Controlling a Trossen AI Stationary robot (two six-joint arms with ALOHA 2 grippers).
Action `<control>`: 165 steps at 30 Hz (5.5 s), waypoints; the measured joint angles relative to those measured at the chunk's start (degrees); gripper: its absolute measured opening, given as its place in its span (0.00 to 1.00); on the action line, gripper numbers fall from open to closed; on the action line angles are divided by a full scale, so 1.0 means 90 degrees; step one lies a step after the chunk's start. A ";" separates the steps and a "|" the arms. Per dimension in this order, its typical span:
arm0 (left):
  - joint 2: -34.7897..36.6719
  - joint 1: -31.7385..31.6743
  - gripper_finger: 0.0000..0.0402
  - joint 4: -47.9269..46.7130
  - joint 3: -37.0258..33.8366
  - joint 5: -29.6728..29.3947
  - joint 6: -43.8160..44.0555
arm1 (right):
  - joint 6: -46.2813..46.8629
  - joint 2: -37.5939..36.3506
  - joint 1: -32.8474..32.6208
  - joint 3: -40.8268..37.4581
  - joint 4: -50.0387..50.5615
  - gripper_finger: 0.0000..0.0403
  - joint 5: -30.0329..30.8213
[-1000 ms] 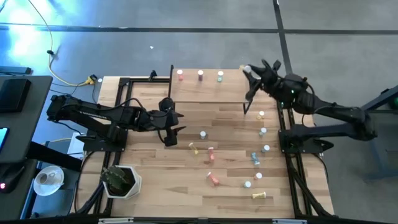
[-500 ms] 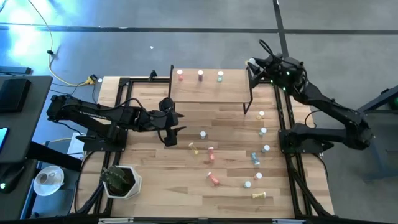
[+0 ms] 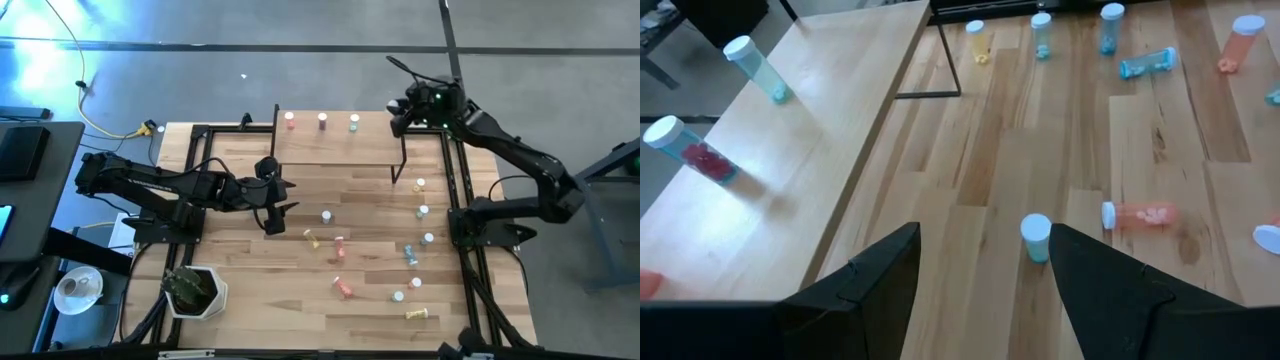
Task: Pick and place medicine bottles onto shelf by color
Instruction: Put the yellow pill bottle on the shelf, then put the green pill bottle on the shelf aligned with the other green pill bottle
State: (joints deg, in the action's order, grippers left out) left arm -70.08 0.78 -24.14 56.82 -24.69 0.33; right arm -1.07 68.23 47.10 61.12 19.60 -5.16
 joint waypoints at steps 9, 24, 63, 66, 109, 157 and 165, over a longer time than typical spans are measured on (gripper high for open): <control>0.0000 0.0000 0.53 0.0000 0.0000 -0.0004 -0.0070 | -0.0021 0.0608 0.0060 -0.0002 0.0177 0.28 -0.0307; 0.0000 -0.0002 0.53 -0.0002 0.0000 -0.0006 -0.0122 | 0.0091 0.1003 0.0062 -0.0007 0.0519 0.28 -0.0187; 0.0000 -0.0005 0.53 0.0000 0.0000 -0.0017 -0.0229 | 0.0083 0.0572 0.0059 -0.0015 0.0498 0.50 -0.0159; 0.0000 -0.0002 0.53 0.0000 0.0000 -0.0019 -0.0229 | 0.0071 0.0438 0.0059 -0.0015 0.0459 0.50 -0.0147; 0.0002 -0.0005 0.53 0.0939 -0.1464 0.0496 0.1061 | 0.0122 -0.0377 -0.2892 -0.0015 0.1359 0.50 0.0223; -0.1443 -0.0240 0.54 0.1683 -0.1460 0.1507 0.1223 | 0.0926 -0.0372 -0.4747 -0.0012 0.2662 0.50 0.2411; -0.1441 -0.0238 0.54 0.2394 -0.1710 0.1393 0.1168 | 0.0955 -0.0372 -0.4751 -0.0012 0.2657 0.50 0.2404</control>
State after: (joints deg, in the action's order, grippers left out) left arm -83.05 -1.37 -2.59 41.43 -12.15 10.84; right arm 7.53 64.88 4.34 61.01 43.51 16.48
